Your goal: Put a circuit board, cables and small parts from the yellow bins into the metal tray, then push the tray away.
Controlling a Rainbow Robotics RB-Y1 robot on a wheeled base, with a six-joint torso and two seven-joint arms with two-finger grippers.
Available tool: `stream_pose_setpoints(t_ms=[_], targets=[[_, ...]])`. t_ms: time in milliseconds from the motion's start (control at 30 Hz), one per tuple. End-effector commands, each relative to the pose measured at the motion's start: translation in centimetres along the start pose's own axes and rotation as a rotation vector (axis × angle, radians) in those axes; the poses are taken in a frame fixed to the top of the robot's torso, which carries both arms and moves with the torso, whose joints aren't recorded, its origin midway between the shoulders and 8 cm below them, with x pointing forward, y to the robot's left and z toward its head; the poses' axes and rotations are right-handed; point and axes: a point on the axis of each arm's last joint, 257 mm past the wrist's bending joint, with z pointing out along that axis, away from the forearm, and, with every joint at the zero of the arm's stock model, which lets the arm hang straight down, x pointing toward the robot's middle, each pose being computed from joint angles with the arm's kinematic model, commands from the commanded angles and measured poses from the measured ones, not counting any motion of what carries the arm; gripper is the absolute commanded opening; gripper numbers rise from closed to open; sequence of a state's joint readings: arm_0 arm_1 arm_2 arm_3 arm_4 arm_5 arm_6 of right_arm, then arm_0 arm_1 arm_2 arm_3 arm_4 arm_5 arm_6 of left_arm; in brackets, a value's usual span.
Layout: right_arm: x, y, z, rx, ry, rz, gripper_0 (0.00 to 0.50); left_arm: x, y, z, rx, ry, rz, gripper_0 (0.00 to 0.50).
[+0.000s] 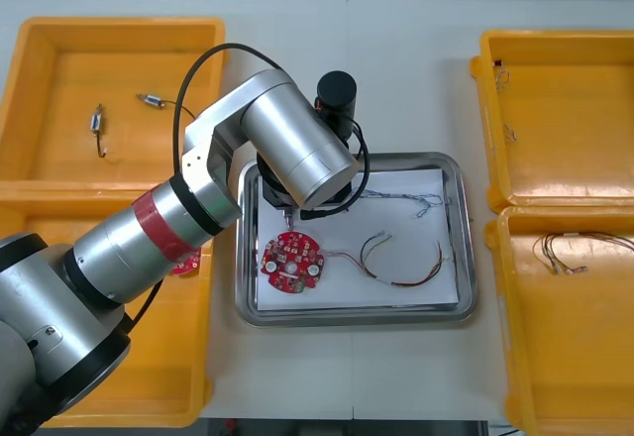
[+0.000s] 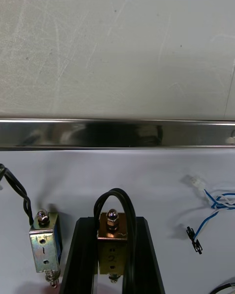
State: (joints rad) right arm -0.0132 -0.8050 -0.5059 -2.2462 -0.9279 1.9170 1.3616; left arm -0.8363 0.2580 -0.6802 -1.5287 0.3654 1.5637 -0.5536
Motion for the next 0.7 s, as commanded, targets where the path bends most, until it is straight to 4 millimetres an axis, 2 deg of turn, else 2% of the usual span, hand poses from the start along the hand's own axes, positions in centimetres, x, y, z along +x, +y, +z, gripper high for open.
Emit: stream_pose_setpoints(t_ms=[33, 133, 167, 200, 267, 300, 700], targets=[[0.01, -0.62, -0.61, 0.005, -0.013, 0.050, 0.500, 0.69, -1.63, -0.19, 0.024, -0.008, -0.001, 0.000], [0.00, -0.66, -0.64, 0.007, -0.013, 0.046, 0.500, 0.64, -1.50, -0.17, 0.020, -0.009, -0.006, 0.014], [0.01, -0.62, -0.61, 0.005, -0.013, 0.045, 0.500, 0.62, -1.53, -0.17, 0.022, -0.010, -0.009, 0.141], [0.01, -0.62, -0.61, 0.005, -0.013, 0.045, 0.500, 0.68, -1.58, -0.19, 0.022, -0.009, -0.010, 0.301], [0.01, -0.62, -0.61, 0.005, -0.013, 0.045, 0.500, 0.55, -1.49, -0.17, 0.020, -0.013, -0.014, 0.460], [0.01, -0.62, -0.61, 0.005, -0.013, 0.045, 0.500, 0.50, -1.57, -0.19, 0.021, -0.016, -0.015, 0.500], [-0.05, -0.55, -0.71, 0.005, -0.016, 0.038, 0.500, 0.30, -1.74, -0.38, 0.026, -0.025, -0.028, 0.500]])
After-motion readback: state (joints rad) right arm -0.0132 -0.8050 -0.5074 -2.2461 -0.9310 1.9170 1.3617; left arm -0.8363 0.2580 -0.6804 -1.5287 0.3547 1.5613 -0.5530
